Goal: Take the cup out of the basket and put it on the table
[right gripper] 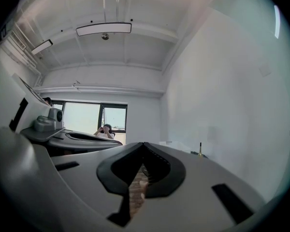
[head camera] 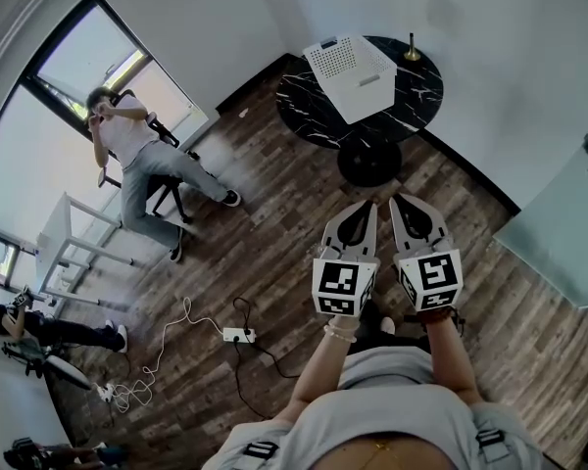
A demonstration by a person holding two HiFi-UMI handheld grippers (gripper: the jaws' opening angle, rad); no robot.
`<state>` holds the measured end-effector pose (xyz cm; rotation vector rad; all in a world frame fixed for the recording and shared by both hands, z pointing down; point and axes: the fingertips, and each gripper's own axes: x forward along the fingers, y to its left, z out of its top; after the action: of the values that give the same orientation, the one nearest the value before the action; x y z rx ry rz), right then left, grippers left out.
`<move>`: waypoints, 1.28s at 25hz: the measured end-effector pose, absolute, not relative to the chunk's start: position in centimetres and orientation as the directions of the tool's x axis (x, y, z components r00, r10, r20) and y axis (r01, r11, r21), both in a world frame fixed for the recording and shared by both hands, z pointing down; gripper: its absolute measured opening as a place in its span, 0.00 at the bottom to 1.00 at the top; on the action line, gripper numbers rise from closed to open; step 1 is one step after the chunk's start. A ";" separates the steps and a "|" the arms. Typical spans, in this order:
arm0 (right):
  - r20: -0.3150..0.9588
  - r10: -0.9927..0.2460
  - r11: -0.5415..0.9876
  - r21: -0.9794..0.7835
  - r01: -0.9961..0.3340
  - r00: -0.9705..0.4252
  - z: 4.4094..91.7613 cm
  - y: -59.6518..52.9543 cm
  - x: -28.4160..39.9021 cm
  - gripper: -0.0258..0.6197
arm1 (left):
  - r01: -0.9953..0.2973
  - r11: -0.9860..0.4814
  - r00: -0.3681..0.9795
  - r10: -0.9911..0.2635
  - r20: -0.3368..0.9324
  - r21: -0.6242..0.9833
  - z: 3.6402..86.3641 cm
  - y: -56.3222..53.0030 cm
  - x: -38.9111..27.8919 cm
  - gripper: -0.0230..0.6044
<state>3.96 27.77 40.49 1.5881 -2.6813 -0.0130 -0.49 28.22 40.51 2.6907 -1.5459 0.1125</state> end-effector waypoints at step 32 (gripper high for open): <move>0.026 -0.928 0.371 0.072 -0.926 -0.371 40.7 14.9 -1.8 0.05 | -0.775 -0.632 0.631 -0.773 0.069 -0.003 40.7 14.9 -5.4 0.05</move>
<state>-1.80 14.93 40.66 1.7262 -2.5501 -0.0696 -5.41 14.85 40.67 2.8127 -1.3354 0.0989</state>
